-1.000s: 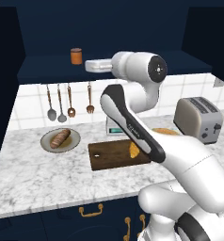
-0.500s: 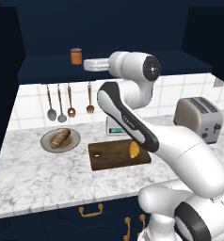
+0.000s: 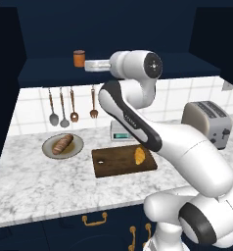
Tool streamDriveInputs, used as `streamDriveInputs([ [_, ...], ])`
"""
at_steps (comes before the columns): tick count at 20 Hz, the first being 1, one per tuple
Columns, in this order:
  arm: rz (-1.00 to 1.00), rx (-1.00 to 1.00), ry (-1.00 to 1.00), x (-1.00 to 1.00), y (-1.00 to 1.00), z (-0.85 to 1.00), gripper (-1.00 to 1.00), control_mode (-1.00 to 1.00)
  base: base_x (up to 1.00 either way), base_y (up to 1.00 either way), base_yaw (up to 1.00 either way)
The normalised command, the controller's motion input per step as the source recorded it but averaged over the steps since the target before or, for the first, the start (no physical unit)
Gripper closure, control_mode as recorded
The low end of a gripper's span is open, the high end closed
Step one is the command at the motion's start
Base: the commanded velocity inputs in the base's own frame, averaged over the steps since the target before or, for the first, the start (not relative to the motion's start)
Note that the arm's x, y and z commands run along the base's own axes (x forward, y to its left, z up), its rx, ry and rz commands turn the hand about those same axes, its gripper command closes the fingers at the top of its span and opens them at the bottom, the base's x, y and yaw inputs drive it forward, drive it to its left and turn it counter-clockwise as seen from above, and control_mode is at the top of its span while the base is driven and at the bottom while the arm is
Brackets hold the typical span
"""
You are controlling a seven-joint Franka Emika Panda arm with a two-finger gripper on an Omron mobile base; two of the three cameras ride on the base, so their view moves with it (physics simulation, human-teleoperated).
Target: From the different types of pastries on the counter, select a croissant and place it on the cutting board. Then retrieve a jar of jam from the cabinet and place it alongside the croissant on the cutting board.
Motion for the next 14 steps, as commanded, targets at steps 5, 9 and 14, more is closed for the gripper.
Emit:
streamDriveInputs([
  [5,0.0,0.0,0.0,0.15,0.01,0.0,-1.0,-1.0,0.0,0.0,0.0],
  [9,0.0,0.0,0.0,0.24,0.04,0.0,-1.0,-1.0,0.0,0.0,0.0],
  [14,0.0,0.0,0.0,0.06,0.0,0.0,-1.0,-1.0,0.0,0.0,0.0],
])
